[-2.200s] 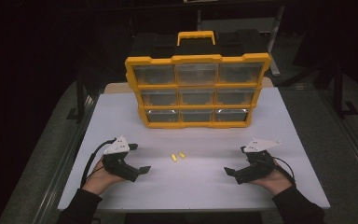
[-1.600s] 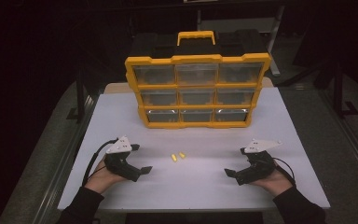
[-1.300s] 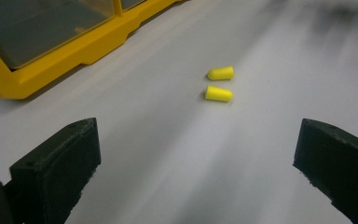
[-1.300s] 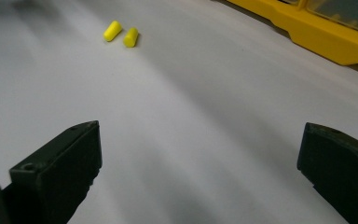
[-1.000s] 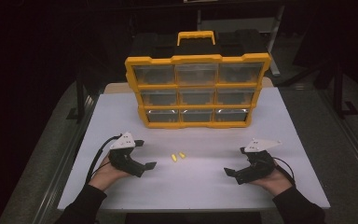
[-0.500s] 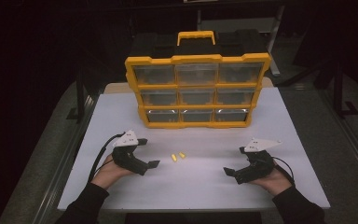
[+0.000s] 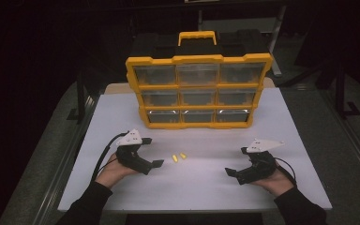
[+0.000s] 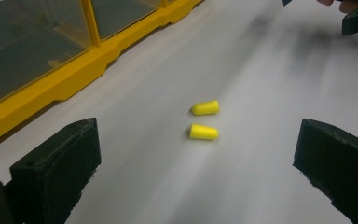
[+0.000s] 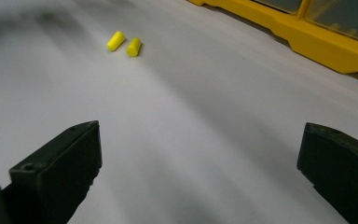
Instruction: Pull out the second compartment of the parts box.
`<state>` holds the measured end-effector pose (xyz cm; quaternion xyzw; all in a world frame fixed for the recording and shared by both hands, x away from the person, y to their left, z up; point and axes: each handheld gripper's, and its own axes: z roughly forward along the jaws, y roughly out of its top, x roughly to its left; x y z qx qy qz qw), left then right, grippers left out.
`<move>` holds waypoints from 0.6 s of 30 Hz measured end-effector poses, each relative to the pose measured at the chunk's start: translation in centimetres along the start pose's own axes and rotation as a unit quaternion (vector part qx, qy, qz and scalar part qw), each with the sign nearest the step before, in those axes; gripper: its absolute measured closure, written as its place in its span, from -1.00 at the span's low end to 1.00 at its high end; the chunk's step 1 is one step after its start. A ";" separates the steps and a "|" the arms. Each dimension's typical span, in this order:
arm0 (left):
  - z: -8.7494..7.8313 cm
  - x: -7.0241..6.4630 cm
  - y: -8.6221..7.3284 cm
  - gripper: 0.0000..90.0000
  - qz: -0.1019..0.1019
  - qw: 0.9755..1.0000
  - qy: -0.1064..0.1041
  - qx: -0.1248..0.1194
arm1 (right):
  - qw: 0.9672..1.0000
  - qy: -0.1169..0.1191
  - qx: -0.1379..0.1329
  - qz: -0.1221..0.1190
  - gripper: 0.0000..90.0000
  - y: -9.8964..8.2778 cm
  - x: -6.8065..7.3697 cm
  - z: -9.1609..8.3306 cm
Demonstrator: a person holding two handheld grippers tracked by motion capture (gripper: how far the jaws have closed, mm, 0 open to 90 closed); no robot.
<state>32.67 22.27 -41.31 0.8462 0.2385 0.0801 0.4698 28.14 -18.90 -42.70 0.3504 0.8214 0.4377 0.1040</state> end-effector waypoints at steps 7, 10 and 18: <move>0.4 0.0 0.4 -1.00 0.002 1.000 -0.002 -0.001 | 1.000 0.001 -0.001 0.000 -1.00 0.0 0.0 0.0; 0.5 0.0 0.6 -1.00 0.003 1.000 -0.002 -0.003 | 1.000 0.002 -0.002 0.003 -1.00 0.0 -0.1 0.0; 0.9 0.0 1.1 -1.00 0.001 1.000 -0.004 -0.009 | 1.000 0.006 0.000 -0.001 -1.00 0.0 0.1 0.1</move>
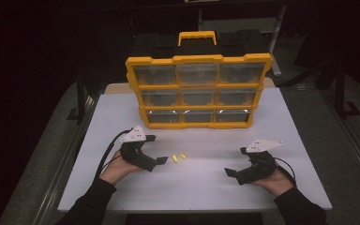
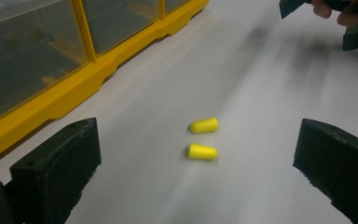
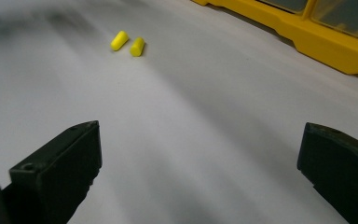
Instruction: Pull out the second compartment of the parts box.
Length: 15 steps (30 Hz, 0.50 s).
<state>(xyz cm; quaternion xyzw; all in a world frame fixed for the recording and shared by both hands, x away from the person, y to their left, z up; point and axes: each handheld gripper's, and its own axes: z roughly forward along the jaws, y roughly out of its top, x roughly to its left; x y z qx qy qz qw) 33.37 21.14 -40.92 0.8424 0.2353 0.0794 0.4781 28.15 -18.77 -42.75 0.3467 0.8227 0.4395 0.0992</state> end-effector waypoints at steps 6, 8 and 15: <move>0.6 0.0 0.5 -1.00 0.004 1.000 -0.003 -0.002 | 1.000 0.000 -0.001 0.002 -1.00 0.0 -0.1 0.0; 0.7 0.0 0.6 -1.00 0.006 1.000 -0.003 -0.002 | 1.000 0.001 0.000 0.001 -1.00 0.0 0.0 0.0; 1.1 0.0 0.9 -1.00 0.006 1.000 -0.002 -0.002 | 1.000 0.002 0.000 0.001 -1.00 0.0 0.0 0.1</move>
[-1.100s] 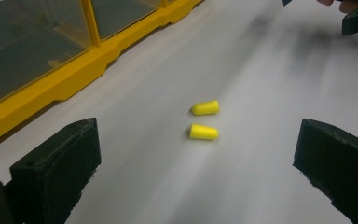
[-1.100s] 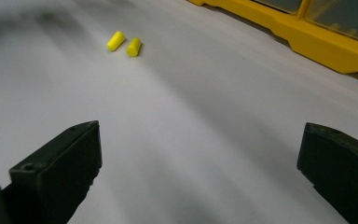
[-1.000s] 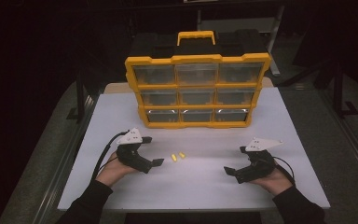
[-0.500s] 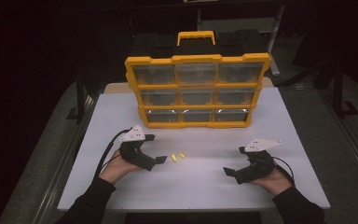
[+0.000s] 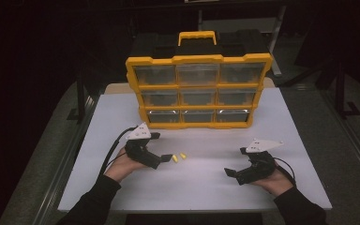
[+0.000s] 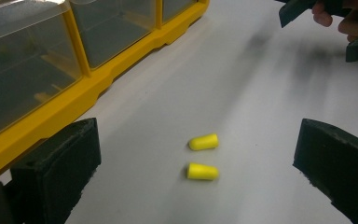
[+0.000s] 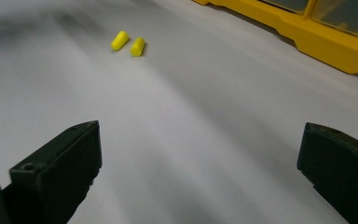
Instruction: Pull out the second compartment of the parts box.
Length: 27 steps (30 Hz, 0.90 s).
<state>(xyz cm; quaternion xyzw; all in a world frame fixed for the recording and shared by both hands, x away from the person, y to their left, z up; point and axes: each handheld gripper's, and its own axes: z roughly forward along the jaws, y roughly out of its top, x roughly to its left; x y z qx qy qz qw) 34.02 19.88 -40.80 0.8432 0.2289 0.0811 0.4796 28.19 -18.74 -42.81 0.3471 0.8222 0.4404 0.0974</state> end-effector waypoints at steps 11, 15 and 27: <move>0.6 0.0 0.6 -0.99 0.001 1.000 -0.003 -0.001 | 1.000 0.002 -0.001 0.000 -1.00 0.0 0.0 0.0; 0.8 -0.1 0.8 -0.99 0.006 1.000 -0.003 -0.003 | 1.000 0.002 0.000 0.000 -1.00 0.0 0.0 0.0; 1.6 -0.4 1.2 -0.99 0.010 1.000 -0.007 -0.003 | 1.000 0.002 0.000 0.000 -1.00 0.0 0.0 0.0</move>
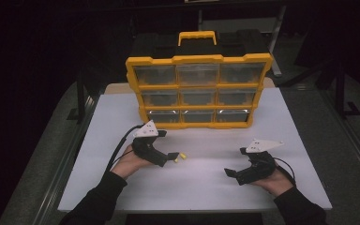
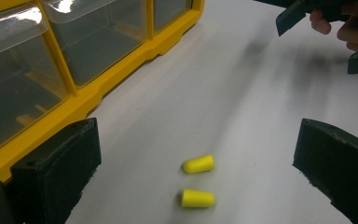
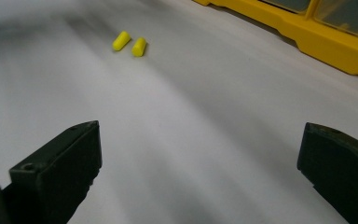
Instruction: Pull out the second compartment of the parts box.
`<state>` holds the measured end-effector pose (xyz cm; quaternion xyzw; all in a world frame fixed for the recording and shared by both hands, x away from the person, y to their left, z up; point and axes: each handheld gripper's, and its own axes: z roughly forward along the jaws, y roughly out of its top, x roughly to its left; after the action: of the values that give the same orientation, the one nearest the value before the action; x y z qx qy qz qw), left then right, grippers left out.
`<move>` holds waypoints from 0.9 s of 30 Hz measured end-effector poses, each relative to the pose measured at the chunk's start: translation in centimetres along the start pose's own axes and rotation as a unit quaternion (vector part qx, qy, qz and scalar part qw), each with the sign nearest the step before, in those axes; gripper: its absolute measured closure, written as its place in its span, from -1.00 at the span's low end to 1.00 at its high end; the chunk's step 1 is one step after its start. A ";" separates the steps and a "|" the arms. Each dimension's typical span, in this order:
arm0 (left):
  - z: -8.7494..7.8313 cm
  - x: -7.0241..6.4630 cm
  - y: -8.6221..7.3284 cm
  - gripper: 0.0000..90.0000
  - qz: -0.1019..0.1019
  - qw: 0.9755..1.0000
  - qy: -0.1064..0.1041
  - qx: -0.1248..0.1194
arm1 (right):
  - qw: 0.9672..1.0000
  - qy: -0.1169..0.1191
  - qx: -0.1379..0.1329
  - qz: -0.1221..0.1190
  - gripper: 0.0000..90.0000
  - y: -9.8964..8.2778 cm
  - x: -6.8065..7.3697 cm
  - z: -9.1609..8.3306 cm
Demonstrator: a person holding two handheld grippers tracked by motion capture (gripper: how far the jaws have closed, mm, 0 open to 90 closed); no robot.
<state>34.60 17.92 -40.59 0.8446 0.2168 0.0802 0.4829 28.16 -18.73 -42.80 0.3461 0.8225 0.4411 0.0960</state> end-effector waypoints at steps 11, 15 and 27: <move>0.7 0.1 0.5 -0.99 0.000 1.000 -0.003 -0.005 | 1.000 0.002 0.000 0.000 -1.00 0.0 0.0 0.1; 1.0 0.0 0.7 -0.99 0.000 1.000 -0.003 -0.006 | 1.000 0.003 0.001 -0.001 -1.00 0.0 0.1 0.1; 1.5 0.0 1.2 -0.99 0.004 1.000 -0.005 -0.005 | 1.000 0.004 0.001 -0.001 -1.00 0.0 0.1 0.1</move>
<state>35.50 16.22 -40.41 0.8437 0.2104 0.0787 0.4876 28.15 -18.61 -42.84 0.3432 0.8235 0.4421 0.0926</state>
